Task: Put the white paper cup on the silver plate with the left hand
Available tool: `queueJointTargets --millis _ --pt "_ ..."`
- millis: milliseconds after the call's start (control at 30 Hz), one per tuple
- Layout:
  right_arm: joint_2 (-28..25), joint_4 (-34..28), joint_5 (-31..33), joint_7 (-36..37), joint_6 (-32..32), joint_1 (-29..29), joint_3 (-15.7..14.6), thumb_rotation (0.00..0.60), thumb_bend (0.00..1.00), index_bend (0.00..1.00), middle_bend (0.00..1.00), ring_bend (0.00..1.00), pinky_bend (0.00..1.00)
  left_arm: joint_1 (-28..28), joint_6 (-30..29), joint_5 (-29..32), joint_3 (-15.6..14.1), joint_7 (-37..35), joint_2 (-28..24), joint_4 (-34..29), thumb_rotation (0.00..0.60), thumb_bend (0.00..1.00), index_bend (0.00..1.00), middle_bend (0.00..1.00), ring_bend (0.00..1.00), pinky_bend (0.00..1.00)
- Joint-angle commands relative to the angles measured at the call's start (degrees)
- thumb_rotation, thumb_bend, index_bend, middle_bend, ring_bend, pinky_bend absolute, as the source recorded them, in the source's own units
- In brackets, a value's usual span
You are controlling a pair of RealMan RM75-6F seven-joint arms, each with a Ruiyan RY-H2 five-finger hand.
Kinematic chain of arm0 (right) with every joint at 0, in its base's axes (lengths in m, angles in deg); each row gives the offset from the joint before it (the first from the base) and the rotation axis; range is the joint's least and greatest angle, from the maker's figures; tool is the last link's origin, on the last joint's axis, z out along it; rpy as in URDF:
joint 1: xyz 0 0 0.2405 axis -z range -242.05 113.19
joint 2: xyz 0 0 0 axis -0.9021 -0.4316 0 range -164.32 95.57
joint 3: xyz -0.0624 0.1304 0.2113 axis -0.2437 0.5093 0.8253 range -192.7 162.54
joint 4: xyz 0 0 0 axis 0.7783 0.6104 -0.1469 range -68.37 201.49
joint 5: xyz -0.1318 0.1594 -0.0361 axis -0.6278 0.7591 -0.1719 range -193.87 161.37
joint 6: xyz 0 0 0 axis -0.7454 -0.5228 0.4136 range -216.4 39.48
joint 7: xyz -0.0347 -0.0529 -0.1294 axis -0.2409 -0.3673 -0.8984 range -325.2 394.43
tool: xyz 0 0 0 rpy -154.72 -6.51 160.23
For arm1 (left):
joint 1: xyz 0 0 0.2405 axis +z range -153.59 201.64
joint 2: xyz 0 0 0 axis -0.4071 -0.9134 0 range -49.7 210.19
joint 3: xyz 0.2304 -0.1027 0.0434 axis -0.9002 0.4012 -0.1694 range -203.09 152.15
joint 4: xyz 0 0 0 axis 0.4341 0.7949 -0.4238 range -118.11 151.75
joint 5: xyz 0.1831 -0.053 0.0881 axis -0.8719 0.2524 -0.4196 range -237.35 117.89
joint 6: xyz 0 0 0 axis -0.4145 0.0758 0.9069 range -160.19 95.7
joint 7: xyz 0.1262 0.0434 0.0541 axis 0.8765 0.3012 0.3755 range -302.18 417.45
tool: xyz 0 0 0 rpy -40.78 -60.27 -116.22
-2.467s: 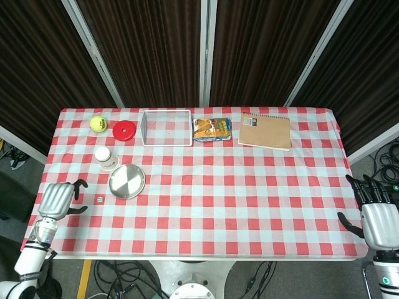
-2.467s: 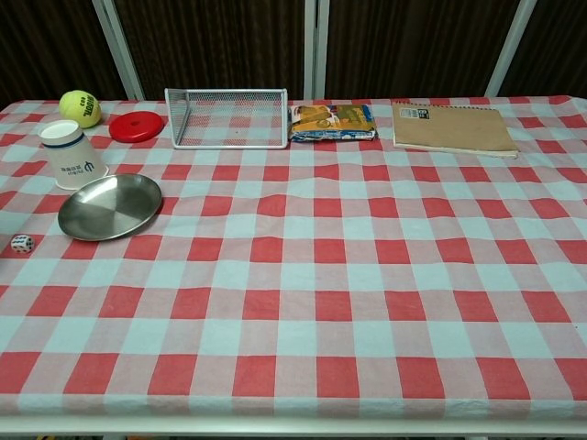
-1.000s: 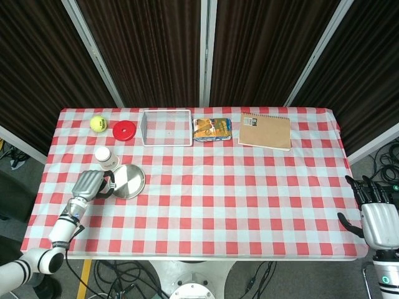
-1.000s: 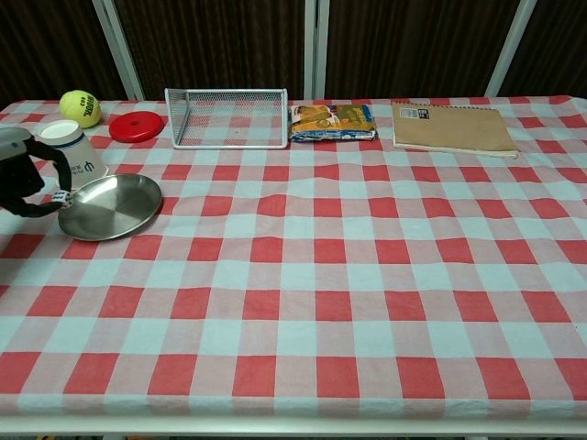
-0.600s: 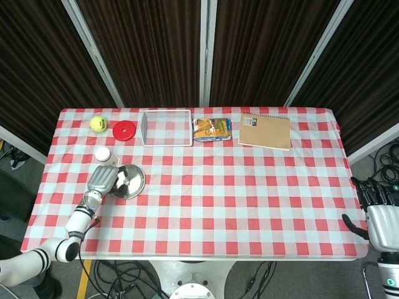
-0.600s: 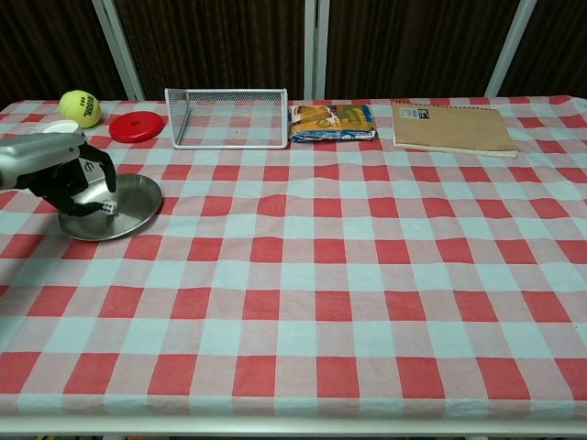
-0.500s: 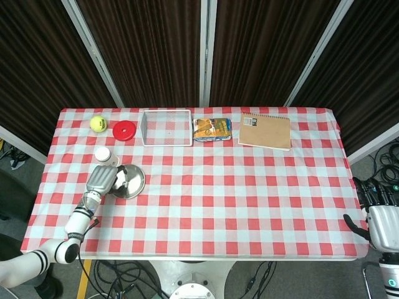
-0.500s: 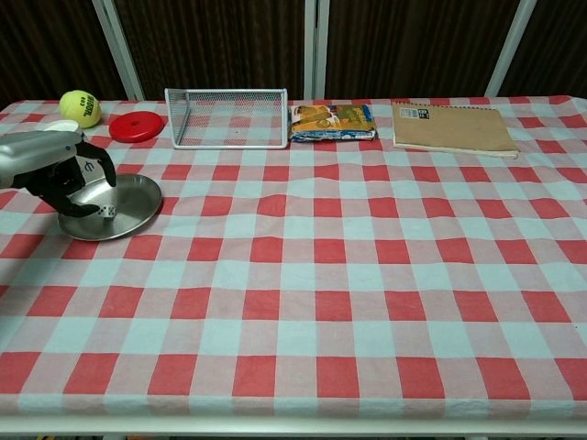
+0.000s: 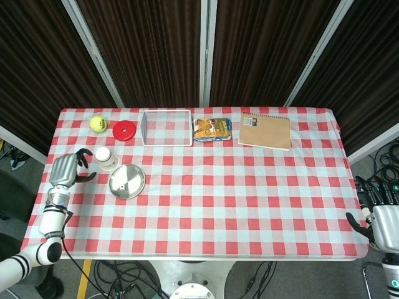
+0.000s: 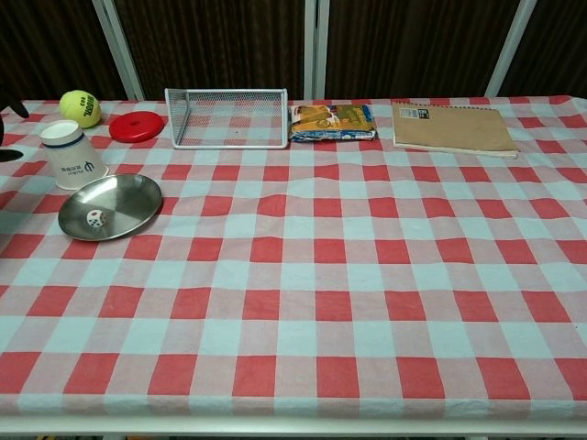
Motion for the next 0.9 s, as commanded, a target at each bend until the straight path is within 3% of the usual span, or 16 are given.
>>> queueJointTargets --millis 33,300,700,900 --pt "-0.09 -0.2 -0.02 -0.25 -0.04 0.08 -0.04 0.6 0.16 0.12 0.21 0.07 0.17 -0.82 4.92 2.42 2.64 -8.27 2.33 5.5 0.6 0.14 0.25 0.25 0.15 0.24" --pt "-0.62 -1.37 0.11 -1.0 -0.28 0.4 -0.04 0.6 0.16 0.12 0.21 0.07 0.17 -4.14 11.23 -0.42 3.7 -20.08 7.08 15.52 0.6 0.14 0.24 0.16 0.08 0.14" --pt "-0.57 -1.81 0.18 -1.45 0.17 0.42 -0.18 0.6 0.16 0.12 0.21 0.07 0.17 -7.36 16.74 -3.91 3.35 -30.33 11.15 23.08 0.6 0.14 0.25 0.17 0.08 0.14" --pt "-0.79 -2.12 0.42 -1.64 0.73 0.42 -0.36 0.6 0.16 0.12 0.22 0.07 0.17 -8.46 17.08 -4.66 3.91 -33.74 12.76 26.67 0.6 0.18 0.31 0.22 0.08 0.14"
